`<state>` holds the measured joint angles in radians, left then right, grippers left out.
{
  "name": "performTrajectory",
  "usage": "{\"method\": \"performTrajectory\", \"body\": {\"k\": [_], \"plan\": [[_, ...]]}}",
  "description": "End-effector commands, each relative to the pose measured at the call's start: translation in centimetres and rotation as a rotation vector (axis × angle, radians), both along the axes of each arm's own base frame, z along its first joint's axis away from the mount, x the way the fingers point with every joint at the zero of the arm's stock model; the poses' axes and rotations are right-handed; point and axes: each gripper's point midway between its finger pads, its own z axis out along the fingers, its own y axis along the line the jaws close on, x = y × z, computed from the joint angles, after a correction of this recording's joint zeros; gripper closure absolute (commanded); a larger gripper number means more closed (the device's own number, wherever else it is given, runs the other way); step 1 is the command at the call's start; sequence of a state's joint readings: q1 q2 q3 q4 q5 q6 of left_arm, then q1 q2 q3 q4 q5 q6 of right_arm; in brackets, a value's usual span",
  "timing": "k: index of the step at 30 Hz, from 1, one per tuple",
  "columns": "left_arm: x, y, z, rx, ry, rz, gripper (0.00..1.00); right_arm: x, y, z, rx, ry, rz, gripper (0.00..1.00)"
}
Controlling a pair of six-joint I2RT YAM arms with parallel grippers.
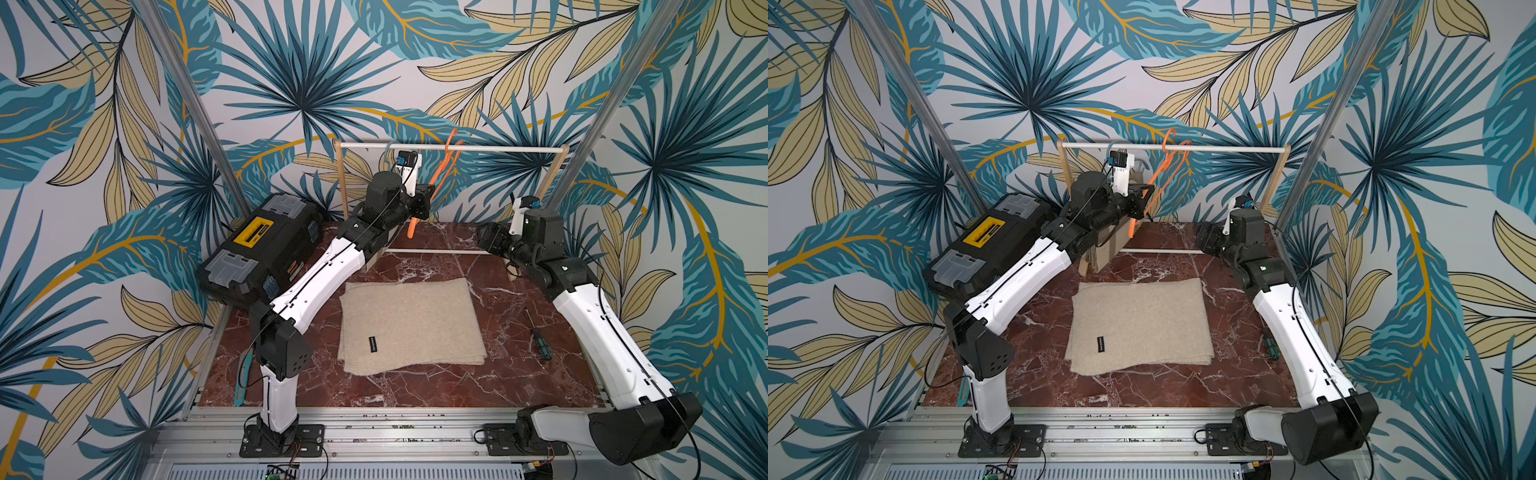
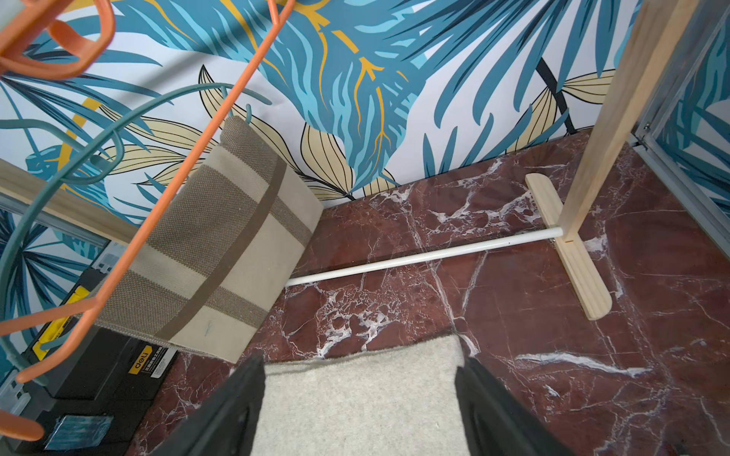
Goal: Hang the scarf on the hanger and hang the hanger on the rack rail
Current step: Pick up the hanger from the clothesline.
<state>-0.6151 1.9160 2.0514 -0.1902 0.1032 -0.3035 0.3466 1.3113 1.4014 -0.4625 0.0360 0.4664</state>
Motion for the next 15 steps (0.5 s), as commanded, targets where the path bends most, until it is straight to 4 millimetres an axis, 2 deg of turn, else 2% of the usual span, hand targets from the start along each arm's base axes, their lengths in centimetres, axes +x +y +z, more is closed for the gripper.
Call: {"method": "performTrajectory", "body": {"k": [1,7,10,15], "plan": [[-1.4,1.5,6.2,-0.083,-0.168,0.037,1.0,-0.4,0.0,-0.6,-0.011,0.007,0.021,0.2],[-1.4,1.2,7.4,-0.089,-0.211,0.059,1.0,-0.3,0.3,-0.5,-0.001,0.003,0.029,0.2],[-2.1,1.2,8.0,-0.078,-0.21,0.051,1.0,-0.3,0.2,-0.6,0.0,0.008,0.027,0.2],[-3.1,1.6,6.9,-0.07,-0.153,0.042,1.0,-0.6,0.0,-1.6,-0.014,0.035,0.02,0.2]]}}
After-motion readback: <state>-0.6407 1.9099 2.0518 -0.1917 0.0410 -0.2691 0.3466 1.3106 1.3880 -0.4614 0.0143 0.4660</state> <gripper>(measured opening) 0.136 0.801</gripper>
